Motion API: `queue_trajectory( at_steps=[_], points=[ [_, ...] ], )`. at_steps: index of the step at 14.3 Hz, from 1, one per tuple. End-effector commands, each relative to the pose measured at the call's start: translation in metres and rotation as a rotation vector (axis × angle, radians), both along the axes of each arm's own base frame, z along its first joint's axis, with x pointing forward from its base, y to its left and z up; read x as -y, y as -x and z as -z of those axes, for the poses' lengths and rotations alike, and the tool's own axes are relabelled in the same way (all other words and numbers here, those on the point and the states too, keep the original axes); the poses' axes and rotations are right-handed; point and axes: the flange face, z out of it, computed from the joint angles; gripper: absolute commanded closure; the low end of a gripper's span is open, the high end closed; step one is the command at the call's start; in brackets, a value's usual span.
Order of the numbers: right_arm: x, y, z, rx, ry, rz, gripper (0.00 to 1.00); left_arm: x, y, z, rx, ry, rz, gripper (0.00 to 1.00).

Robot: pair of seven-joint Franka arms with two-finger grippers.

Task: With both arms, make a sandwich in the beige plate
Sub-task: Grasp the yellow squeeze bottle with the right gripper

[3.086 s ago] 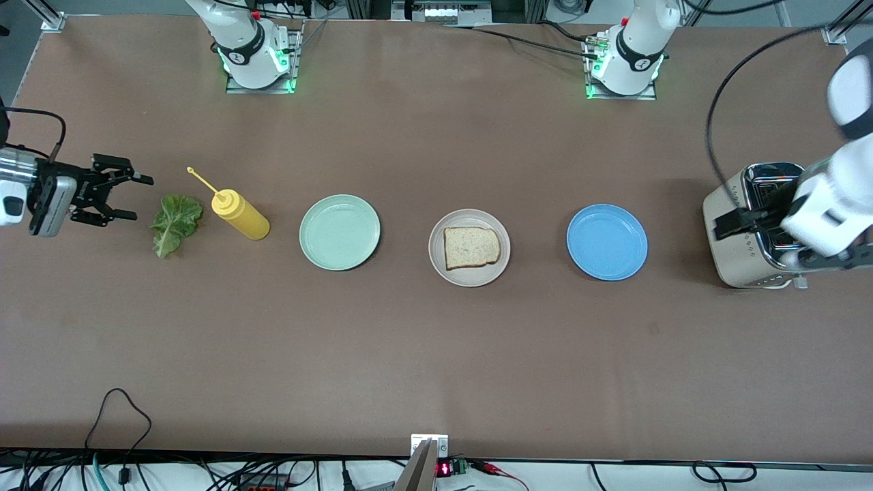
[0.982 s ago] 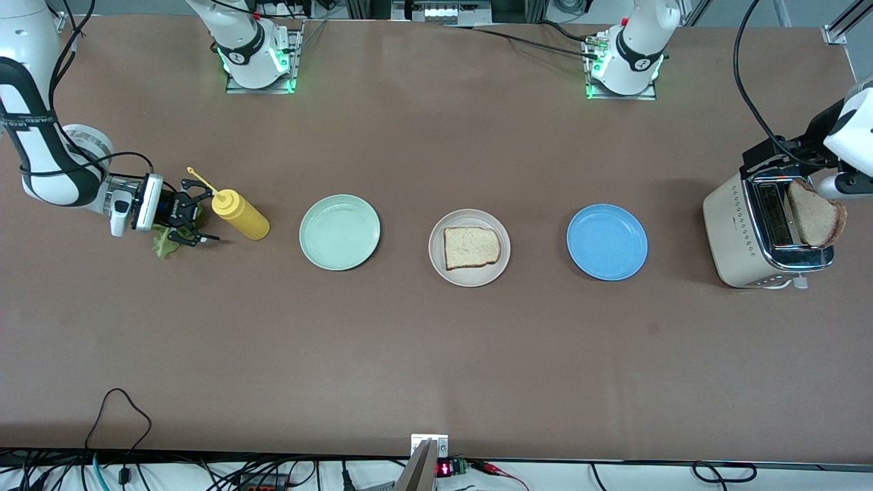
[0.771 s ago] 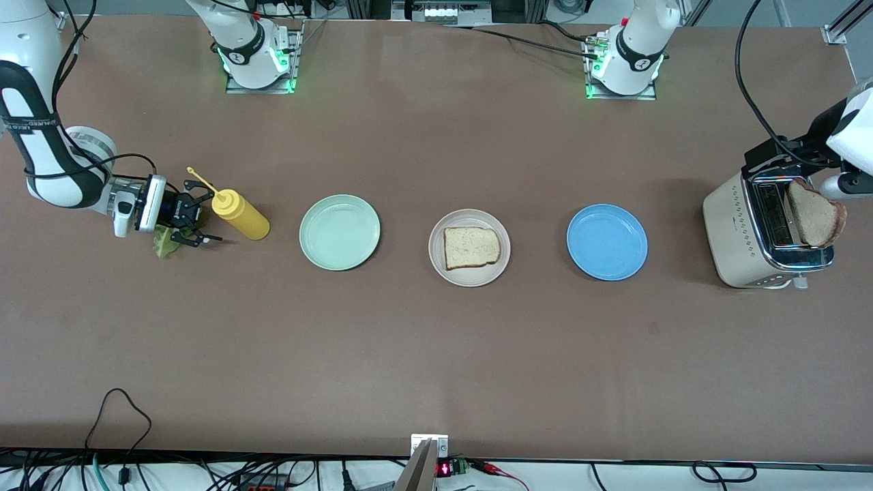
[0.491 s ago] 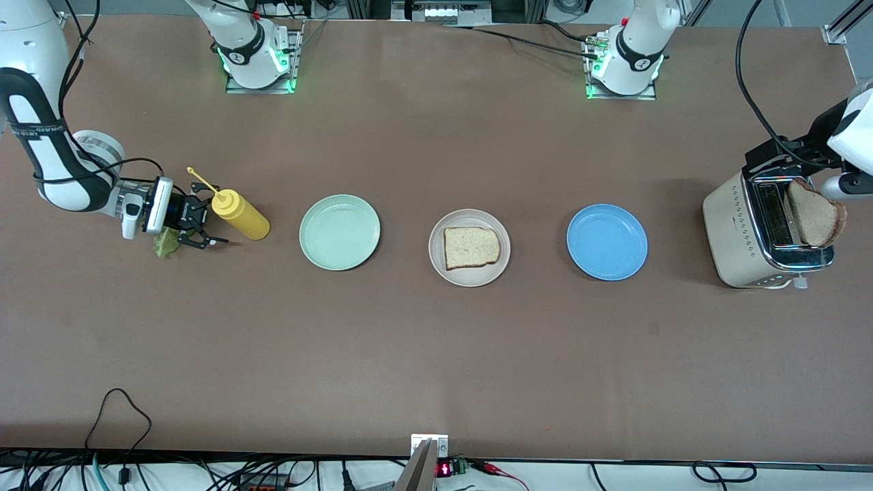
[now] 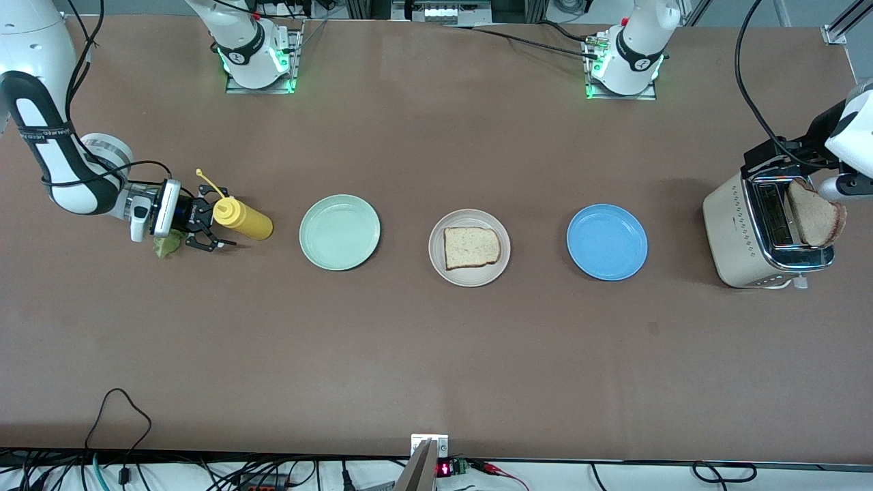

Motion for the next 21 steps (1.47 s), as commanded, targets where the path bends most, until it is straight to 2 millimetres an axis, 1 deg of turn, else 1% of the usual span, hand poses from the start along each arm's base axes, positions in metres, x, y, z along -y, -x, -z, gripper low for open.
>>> queue_trajectory(
  at_steps=[1,4,6,7,11,13,15,17,18,21],
  points=[
    [-0.004,-0.003,0.004,0.015,-0.005,0.014,0.00,-0.001,-0.002,-0.013,0.030,-0.013,0.020,0.00],
    [-0.004,-0.002,0.005,0.011,-0.005,0.016,0.00,0.001,-0.005,-0.017,0.061,-0.007,0.020,0.00],
    [-0.005,-0.002,0.008,0.007,-0.006,0.016,0.00,0.004,-0.004,-0.016,0.062,0.030,0.015,0.00],
    [-0.008,-0.003,0.007,0.009,-0.009,0.017,0.02,0.004,-0.004,-0.016,0.062,0.030,0.016,0.00],
    [-0.009,-0.004,0.007,0.011,-0.002,0.016,0.28,0.006,-0.002,-0.016,0.058,0.017,0.028,0.00],
    [-0.010,-0.004,0.007,0.009,-0.003,0.016,0.31,0.006,-0.002,-0.016,0.058,0.016,0.028,0.00],
    [-0.010,-0.004,0.007,0.008,-0.003,0.016,0.42,0.006,-0.002,-0.015,0.057,0.016,0.028,0.00],
    [-0.010,-0.005,0.007,0.008,-0.004,0.016,0.60,0.006,-0.002,-0.016,0.058,0.016,0.028,0.00],
    [-0.009,-0.006,0.005,0.008,-0.004,0.019,0.72,0.006,-0.002,-0.016,0.058,0.016,0.028,0.00],
    [-0.007,-0.011,-0.003,0.019,0.000,0.024,0.94,0.006,-0.002,-0.016,0.058,0.016,0.028,0.00]
  ],
)
